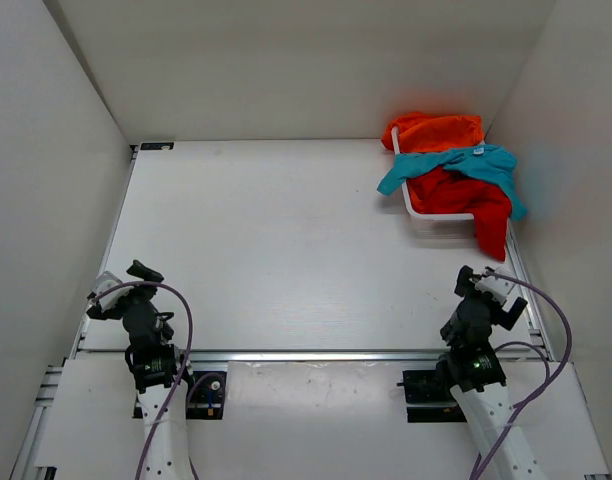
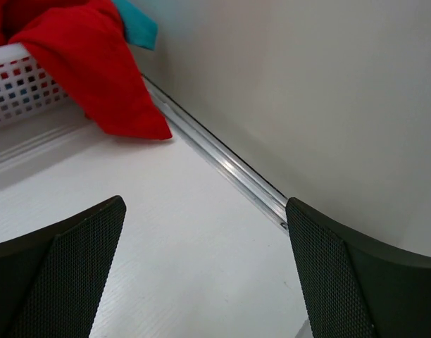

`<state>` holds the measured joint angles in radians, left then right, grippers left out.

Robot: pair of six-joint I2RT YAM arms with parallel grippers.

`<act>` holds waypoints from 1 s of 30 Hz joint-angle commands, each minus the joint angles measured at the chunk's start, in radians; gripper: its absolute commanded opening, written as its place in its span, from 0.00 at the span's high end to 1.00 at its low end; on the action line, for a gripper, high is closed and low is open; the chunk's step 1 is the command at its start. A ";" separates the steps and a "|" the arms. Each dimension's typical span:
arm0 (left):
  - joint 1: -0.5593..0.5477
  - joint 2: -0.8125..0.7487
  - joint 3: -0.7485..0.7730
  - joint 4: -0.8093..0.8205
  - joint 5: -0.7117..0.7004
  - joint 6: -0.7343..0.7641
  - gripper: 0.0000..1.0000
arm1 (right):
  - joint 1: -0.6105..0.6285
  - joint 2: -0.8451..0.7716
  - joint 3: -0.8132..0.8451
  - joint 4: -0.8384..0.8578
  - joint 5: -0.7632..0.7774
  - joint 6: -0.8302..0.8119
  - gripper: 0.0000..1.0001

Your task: Fold and stack the t-shirts

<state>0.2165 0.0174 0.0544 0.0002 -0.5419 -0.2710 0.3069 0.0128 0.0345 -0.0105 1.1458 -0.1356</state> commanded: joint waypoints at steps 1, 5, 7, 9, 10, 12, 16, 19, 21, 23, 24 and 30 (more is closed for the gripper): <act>0.003 0.000 -0.130 0.006 0.002 0.000 0.01 | -0.058 -0.005 -0.039 -0.060 -0.226 -0.025 0.01; 0.006 0.001 -0.130 0.004 0.002 0.000 0.01 | -0.043 -0.005 0.100 -0.134 -0.435 -0.114 0.01; 0.014 0.000 -0.130 0.001 0.008 0.000 0.02 | -0.026 -0.002 0.154 -0.195 -0.575 -0.119 0.01; 0.017 0.003 -0.126 0.007 0.013 0.010 0.02 | -0.009 -0.008 0.156 -0.068 -0.479 0.112 0.00; 0.009 0.001 -0.131 0.012 0.014 0.007 0.02 | -0.006 -0.005 0.151 0.029 -0.450 0.239 0.01; 0.009 0.004 -0.131 0.011 0.014 0.013 0.01 | 0.021 -0.008 0.076 0.308 -0.497 0.194 0.00; -0.002 0.007 -0.079 0.052 0.263 0.191 0.01 | 0.107 0.010 -0.090 0.956 -0.303 0.170 0.01; -0.005 0.013 -0.021 0.047 0.451 0.320 0.01 | 0.258 -0.008 -0.038 0.828 -0.005 0.439 0.01; 0.004 0.027 0.005 0.056 0.441 0.317 0.02 | 0.375 -0.007 -0.073 1.048 0.016 0.363 0.01; -0.003 0.044 0.028 0.093 0.540 0.477 0.01 | 0.493 -0.007 -0.142 1.271 0.108 0.306 0.00; -0.003 0.056 0.032 0.145 0.539 0.508 0.01 | 0.586 -0.004 -0.159 1.305 0.162 0.317 0.01; 0.000 0.238 0.197 0.049 0.547 0.693 0.01 | 0.807 -0.008 -0.151 1.241 0.220 0.263 0.01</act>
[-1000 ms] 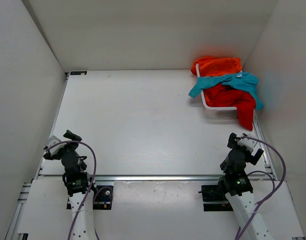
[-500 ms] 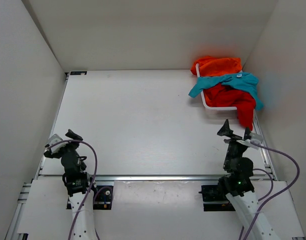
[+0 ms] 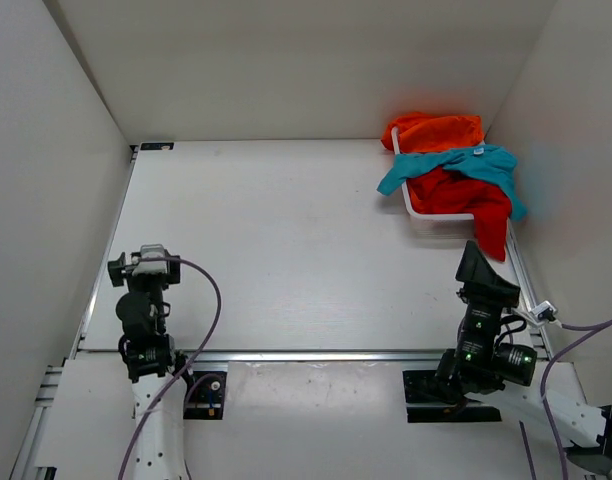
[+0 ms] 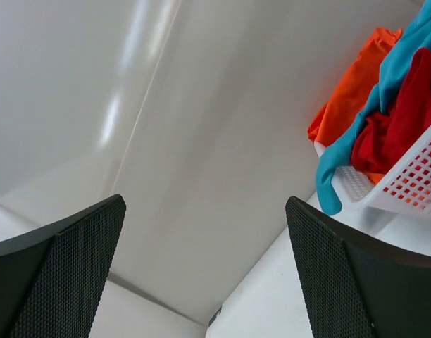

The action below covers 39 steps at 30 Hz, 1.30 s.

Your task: Fold and stack the t-shirts

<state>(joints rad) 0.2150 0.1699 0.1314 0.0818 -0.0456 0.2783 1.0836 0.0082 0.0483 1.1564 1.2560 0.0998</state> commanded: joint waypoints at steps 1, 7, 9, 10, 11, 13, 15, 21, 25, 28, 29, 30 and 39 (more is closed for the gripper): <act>0.006 0.159 0.190 -0.109 0.055 0.137 0.01 | 0.045 -0.004 -0.163 0.050 0.058 0.014 0.01; -0.063 0.549 0.629 -0.476 0.207 0.045 0.02 | 0.000 0.056 0.084 -0.553 -0.193 0.063 0.01; -0.095 0.640 0.730 -0.540 0.184 0.032 0.01 | -0.028 0.160 0.209 -0.700 -0.219 -0.066 0.01; -0.129 0.687 0.784 -0.578 0.158 0.038 0.01 | -0.027 0.247 0.287 -0.704 -0.211 -0.169 0.01; -0.161 0.747 0.825 -0.620 0.127 0.045 0.01 | -0.024 0.344 0.347 -0.672 -0.193 -0.325 0.01; -0.256 0.834 0.892 -0.692 0.047 0.071 0.01 | -0.059 0.482 0.415 -0.493 -0.165 -0.535 0.01; -0.345 0.934 0.985 -0.752 -0.086 0.085 0.01 | -0.252 0.620 0.491 -0.545 -0.260 -0.578 0.01; -0.316 1.292 1.336 -0.933 0.129 -0.002 0.04 | -1.026 0.956 0.892 -0.997 -1.085 -0.014 0.00; -0.390 1.482 1.496 -0.943 0.099 -0.002 0.05 | -0.890 1.287 1.183 -1.027 -0.735 -0.450 0.01; -0.450 1.576 1.566 -0.909 0.128 0.001 0.05 | -0.930 1.516 1.407 -1.153 -0.756 -0.470 0.01; -0.466 1.617 1.583 -0.906 0.144 -0.028 0.05 | -0.956 1.571 1.455 -1.153 -0.774 -0.436 0.01; -0.477 1.661 1.626 -0.906 0.180 -0.034 0.05 | -0.978 1.610 1.481 -1.153 -0.791 -0.410 0.02; -0.505 1.872 1.814 -0.893 0.243 -0.094 0.05 | -1.156 1.871 1.645 -1.330 -0.859 -0.170 0.31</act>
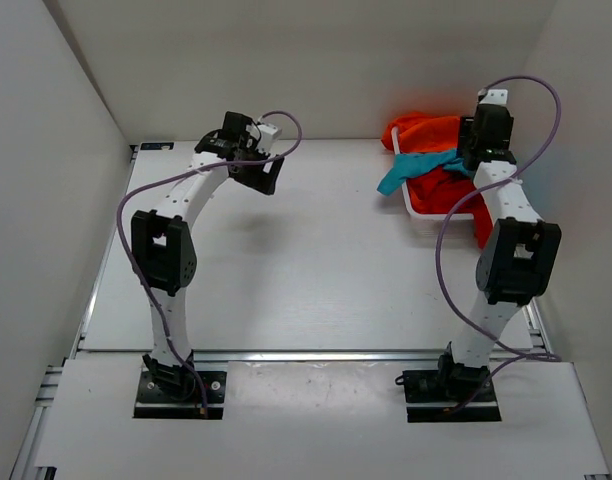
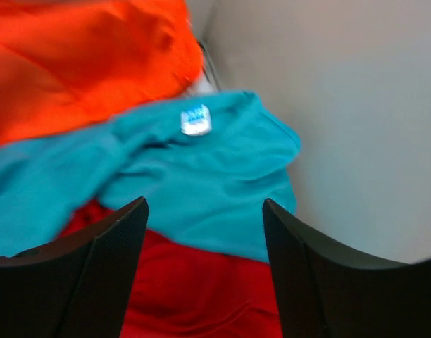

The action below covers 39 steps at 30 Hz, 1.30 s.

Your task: Fold and stack the t-shirts

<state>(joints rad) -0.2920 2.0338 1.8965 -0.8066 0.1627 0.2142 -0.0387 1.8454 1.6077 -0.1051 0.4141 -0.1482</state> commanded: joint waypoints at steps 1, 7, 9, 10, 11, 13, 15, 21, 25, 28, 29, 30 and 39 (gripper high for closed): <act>0.001 0.014 0.049 -0.002 0.041 -0.033 0.05 | -0.046 0.053 0.101 -0.093 -0.018 0.084 0.28; -0.007 0.028 0.035 -0.002 0.032 -0.033 0.06 | -0.092 0.120 0.106 -0.142 -0.093 0.177 0.20; -0.009 0.028 0.035 0.003 0.020 -0.027 0.06 | -0.105 0.136 0.104 -0.143 -0.123 0.202 0.21; -0.013 0.020 0.035 0.001 0.015 -0.021 0.06 | -0.112 0.152 0.110 -0.140 -0.141 0.213 0.21; -0.010 0.028 0.035 0.004 0.009 -0.018 0.06 | -0.118 0.159 0.113 -0.139 -0.167 0.219 0.22; -0.018 0.020 0.029 0.006 -0.009 -0.010 0.06 | -0.127 0.196 0.139 -0.139 -0.193 0.232 0.23; -0.024 0.014 0.013 0.004 -0.012 -0.001 0.06 | -0.127 0.225 0.155 -0.145 -0.199 0.254 0.22; -0.026 -0.020 -0.030 0.000 -0.045 0.014 0.07 | -0.144 0.275 0.205 -0.143 -0.209 0.285 0.47; -0.033 -0.030 -0.036 -0.003 -0.048 0.021 0.08 | -0.150 0.265 0.225 -0.134 -0.189 0.265 0.92; -0.035 -0.034 -0.037 0.001 -0.054 0.022 0.08 | -0.138 0.232 0.230 -0.125 -0.160 0.227 1.00; -0.033 -0.034 -0.037 -0.006 -0.052 0.024 0.08 | -0.124 0.201 0.230 -0.123 -0.152 0.198 1.00; -0.032 -0.034 -0.033 0.001 -0.051 0.024 0.08 | -0.113 0.189 0.231 -0.105 -0.127 0.181 1.00; 0.019 -0.060 0.001 0.010 -0.003 -0.009 0.08 | 0.055 -0.155 0.158 0.198 0.011 -0.082 1.00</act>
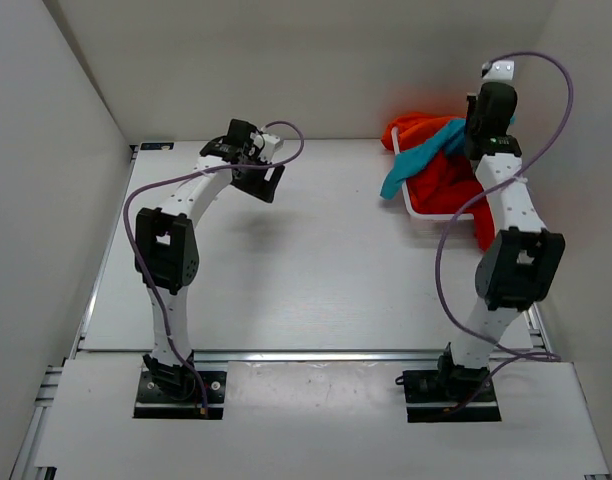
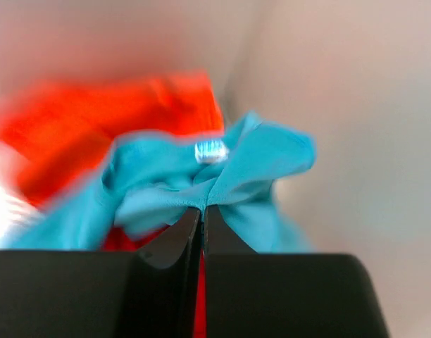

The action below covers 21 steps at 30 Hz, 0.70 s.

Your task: Fold and stack the t-shirts

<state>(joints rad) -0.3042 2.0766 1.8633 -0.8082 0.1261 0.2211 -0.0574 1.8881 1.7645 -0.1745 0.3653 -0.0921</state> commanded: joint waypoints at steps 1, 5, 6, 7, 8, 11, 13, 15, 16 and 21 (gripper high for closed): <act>0.036 -0.102 0.045 0.015 0.040 -0.019 0.08 | 0.093 -0.254 -0.034 0.332 0.061 -0.177 1.00; 0.079 -0.138 0.077 0.023 0.044 -0.022 0.08 | 0.249 -0.395 -0.046 0.452 0.066 -0.308 1.00; 0.095 -0.153 0.086 0.026 0.050 -0.034 0.07 | 0.314 -0.427 -0.059 0.467 0.063 -0.352 1.00; 0.118 -0.171 0.094 0.032 0.062 -0.040 0.07 | 0.393 -0.441 -0.062 0.495 0.054 -0.372 1.00; 0.132 -0.179 0.096 0.035 0.066 -0.049 0.07 | 0.424 -0.467 -0.075 0.507 0.040 -0.408 1.00; 0.209 -0.231 0.105 0.037 0.112 -0.077 0.07 | 0.614 -0.507 -0.114 0.559 0.046 -0.423 1.00; 0.261 -0.265 0.108 0.038 0.128 -0.088 0.06 | 0.717 -0.514 -0.112 0.567 0.066 -0.406 1.00; 0.303 -0.306 0.097 0.040 0.156 -0.094 0.06 | 0.758 -0.505 -0.114 0.561 0.043 -0.324 1.00; 0.360 -0.320 0.090 0.040 0.155 -0.095 0.06 | 0.772 -0.503 -0.114 0.546 0.006 -0.289 1.00; 0.373 -0.406 0.008 0.061 0.109 -0.052 0.05 | 0.833 -0.436 -0.059 0.466 -0.124 -0.107 1.00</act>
<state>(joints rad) 0.0887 1.7409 1.9110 -0.7609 0.2245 0.1532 0.7406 1.4220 1.6672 0.2985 0.3336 -0.3172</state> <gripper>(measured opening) 0.941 0.008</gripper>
